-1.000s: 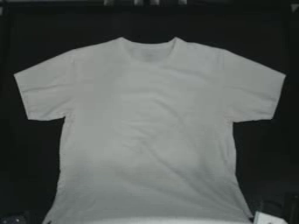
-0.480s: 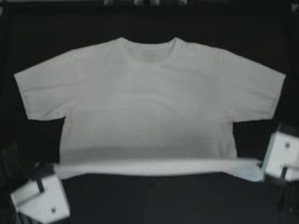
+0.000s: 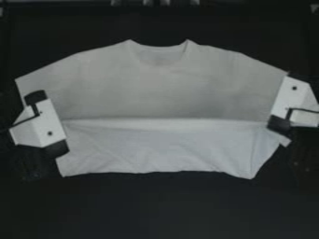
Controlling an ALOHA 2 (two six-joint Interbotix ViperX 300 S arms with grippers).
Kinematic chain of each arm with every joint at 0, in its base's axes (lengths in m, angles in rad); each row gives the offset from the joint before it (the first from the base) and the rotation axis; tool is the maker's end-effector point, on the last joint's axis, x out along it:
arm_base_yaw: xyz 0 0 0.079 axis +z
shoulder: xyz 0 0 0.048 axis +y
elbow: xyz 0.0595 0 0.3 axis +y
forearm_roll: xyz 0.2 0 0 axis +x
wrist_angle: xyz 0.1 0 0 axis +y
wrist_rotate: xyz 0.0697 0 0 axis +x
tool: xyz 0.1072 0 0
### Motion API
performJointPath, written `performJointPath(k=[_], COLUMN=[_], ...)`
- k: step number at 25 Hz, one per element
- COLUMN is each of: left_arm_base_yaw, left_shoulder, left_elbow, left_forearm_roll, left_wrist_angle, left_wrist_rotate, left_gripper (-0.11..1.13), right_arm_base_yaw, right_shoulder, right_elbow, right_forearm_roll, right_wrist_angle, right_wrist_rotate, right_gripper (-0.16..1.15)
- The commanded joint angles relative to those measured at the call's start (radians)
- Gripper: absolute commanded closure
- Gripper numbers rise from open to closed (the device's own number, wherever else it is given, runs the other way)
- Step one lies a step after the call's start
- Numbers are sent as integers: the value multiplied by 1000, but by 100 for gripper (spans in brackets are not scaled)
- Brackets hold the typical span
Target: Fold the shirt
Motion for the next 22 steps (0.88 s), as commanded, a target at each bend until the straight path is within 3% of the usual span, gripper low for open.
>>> performJointPath(k=[1, 9, 15, 22], left_arm_base_yaw=[98, 377, 555, 724], left_shoulder=[-55, -67, -43, 60], left_elbow=[26, 61, 77, 83], left_forearm_roll=[3, 0, 2, 11], left_wrist_angle=[-32, -167, -282, -400], left_wrist_rotate=[37, 184, 255, 301], left_gripper=[96, 96, 96, 96], right_arm_base_yaw=[-117, -342, -512, -687], right_shoulder=[-17, -17, -5, 117], right_elbow=[0, 35, 58, 55], right_forearm_roll=[-31, -15, -14, -26], right_wrist_angle=[-20, -133, -225, -368], right_wrist_rotate=[-17, -112, -181, -252], right_gripper=[92, 91, 91, 91])
